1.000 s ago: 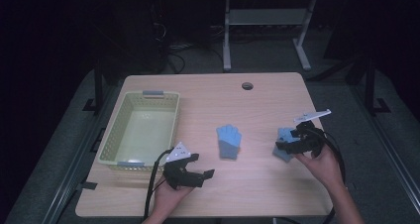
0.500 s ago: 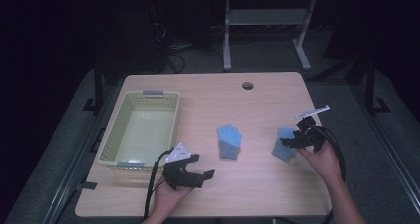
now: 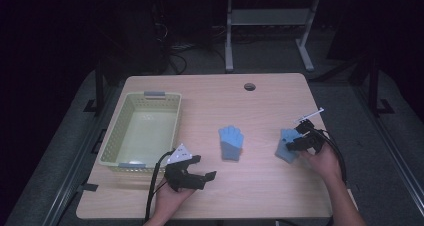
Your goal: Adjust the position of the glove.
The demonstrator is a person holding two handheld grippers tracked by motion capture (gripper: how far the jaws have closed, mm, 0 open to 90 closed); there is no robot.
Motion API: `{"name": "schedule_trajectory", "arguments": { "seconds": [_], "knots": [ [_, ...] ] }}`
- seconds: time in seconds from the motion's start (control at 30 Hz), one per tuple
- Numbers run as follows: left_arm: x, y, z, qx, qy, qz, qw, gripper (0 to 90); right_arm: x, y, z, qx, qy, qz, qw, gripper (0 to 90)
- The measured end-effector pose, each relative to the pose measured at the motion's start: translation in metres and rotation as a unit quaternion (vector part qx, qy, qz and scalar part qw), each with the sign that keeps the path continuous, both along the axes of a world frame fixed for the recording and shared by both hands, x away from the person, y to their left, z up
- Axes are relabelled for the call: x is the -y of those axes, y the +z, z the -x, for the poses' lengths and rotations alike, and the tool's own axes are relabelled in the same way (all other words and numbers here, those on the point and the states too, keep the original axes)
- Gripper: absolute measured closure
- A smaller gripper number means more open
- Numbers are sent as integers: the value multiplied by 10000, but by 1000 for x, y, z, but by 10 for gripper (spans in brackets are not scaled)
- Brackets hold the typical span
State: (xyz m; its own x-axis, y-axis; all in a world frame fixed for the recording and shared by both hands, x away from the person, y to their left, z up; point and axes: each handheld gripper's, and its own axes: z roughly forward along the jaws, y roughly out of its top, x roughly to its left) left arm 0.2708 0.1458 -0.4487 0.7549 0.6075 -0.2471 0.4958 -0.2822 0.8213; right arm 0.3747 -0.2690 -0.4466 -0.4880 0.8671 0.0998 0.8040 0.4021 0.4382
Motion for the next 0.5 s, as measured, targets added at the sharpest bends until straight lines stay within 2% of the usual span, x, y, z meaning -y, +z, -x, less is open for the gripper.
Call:
{"name": "schedule_trajectory", "arguments": {
  "seconds": [0.13, 0.3, 0.33, 0.5],
  "knots": [
    [0, 1, 0, 6, 29, 12, 10000, 159, -3, 0, 0, 23, 90, 181, 9998, 639],
    [-1, 1, 0, 37, 11, -19, 10000, 159, -4, 0, 0, 53, 111, 228, 9997, 721],
    [-1, 1, 0, 25, 16, -18, 10000, 160, -5, 0, 0, 60, 151, 262, 9995, 765],
    [0, 1, 1, 20, 1, -34, 10000, 162, -8, 1, 0, 69, 245, 301, 9992, 813]
  ]
}}
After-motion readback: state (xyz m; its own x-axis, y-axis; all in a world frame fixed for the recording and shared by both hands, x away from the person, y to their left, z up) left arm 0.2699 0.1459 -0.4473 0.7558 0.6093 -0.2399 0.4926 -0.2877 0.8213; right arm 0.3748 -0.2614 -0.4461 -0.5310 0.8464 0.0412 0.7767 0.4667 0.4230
